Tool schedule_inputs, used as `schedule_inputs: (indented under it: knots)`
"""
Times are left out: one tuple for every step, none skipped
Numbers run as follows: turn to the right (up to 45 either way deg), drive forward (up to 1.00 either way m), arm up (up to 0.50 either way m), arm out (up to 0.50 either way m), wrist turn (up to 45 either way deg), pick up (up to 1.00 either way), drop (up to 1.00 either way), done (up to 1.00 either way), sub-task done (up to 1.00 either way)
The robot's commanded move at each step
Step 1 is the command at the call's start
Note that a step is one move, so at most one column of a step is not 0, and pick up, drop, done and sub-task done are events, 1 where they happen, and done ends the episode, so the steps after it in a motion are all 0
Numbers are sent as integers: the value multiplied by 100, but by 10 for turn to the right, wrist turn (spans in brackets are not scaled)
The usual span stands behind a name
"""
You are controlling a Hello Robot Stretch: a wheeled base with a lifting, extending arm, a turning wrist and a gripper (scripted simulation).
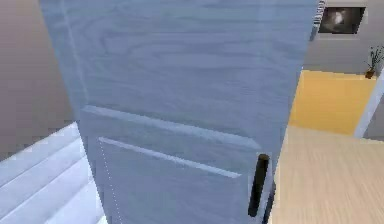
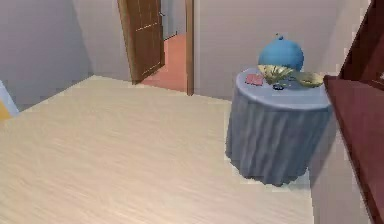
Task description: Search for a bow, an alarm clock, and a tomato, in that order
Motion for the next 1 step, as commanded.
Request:
schedule_inputs:
  knots:
    - [450, 0, 0, 0, 0, 0, 0, 0, 0]
